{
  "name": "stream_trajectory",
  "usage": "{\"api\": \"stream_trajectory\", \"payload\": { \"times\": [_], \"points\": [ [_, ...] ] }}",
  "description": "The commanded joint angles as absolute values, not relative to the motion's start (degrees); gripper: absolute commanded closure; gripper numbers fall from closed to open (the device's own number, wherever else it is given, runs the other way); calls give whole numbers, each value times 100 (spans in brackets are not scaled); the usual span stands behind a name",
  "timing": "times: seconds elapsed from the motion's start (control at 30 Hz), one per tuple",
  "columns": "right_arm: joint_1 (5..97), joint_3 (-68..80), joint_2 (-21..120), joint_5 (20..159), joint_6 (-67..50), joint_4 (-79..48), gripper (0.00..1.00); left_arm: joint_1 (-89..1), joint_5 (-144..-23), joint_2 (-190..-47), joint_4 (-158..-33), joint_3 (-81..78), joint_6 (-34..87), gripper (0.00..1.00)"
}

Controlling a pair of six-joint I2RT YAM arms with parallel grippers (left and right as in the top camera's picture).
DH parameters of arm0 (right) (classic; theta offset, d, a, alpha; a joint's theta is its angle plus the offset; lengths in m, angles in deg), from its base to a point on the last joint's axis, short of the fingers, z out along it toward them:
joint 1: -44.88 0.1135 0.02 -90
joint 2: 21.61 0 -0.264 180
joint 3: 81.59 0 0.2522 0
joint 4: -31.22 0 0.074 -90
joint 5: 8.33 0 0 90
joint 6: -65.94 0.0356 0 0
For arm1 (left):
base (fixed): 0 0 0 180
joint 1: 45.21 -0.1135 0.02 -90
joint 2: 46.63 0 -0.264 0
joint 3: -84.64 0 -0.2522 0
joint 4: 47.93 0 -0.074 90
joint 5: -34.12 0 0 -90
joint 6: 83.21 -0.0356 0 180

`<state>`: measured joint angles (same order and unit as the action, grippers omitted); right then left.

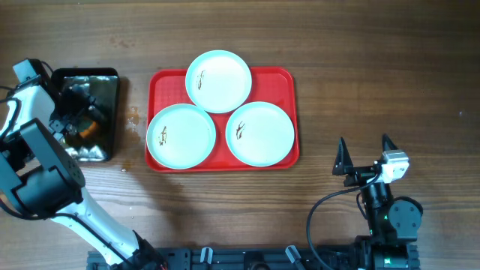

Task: Clean dirty plates on tray and stack at the side
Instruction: 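Dip and rub the sponge in the water with the left gripper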

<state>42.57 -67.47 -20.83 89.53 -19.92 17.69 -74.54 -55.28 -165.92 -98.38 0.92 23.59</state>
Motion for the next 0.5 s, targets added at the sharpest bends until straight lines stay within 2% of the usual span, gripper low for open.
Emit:
{"api": "stream_trajectory", "payload": {
  "times": [0.0, 0.03, 0.07, 0.1, 0.13, 0.17, 0.3, 0.33, 0.37, 0.4, 0.47],
  "points": [
    [4244, -6754, -2134, 8909, -2090, 1789, 0, -7460, -5316, -16664, -9634, 48, 2345, 0],
    [4244, -6754, -2134, 8909, -2092, 1789, 0, -7460, -5265, -16664, -9566, 48, 2341, 5],
    [4244, -6754, -2134, 8909, -2090, 1789, 0, -7460, -5232, -16664, -9523, 48, 2343, 22],
    [4244, -6754, -2134, 8909, -2090, 1789, 0, -7460, -5232, -16666, -9486, 48, 2343, 41],
    [4244, -6754, -2134, 8909, -2090, 1789, 0, -7460, -5235, -16666, -9466, 48, 2343, 76],
    [4244, -6754, -2134, 8909, -2092, 1789, 0, -7460, -5235, -16666, -9466, 48, 2343, 96],
    [4244, -6754, -2134, 8909, -2092, 1789, 0, -7460, -5237, -16670, -9540, 48, 2345, 96],
    [4244, -6754, -2134, 8909, -2090, 1789, 0, -7460, -5237, -16670, -9599, 48, 2348, 88],
    [4244, -6754, -2134, 8909, -2090, 1789, 0, -7460, -5237, -16670, -9647, 48, 2348, 59],
    [4244, -6754, -2134, 8909, -2090, 1789, 0, -7460, -5237, -16670, -9706, 48, 2348, 0],
    [4244, -6754, -2134, 8909, -2090, 1789, 0, -7460, -5239, -16670, -9789, 48, 2348, 0]
  ]
}}
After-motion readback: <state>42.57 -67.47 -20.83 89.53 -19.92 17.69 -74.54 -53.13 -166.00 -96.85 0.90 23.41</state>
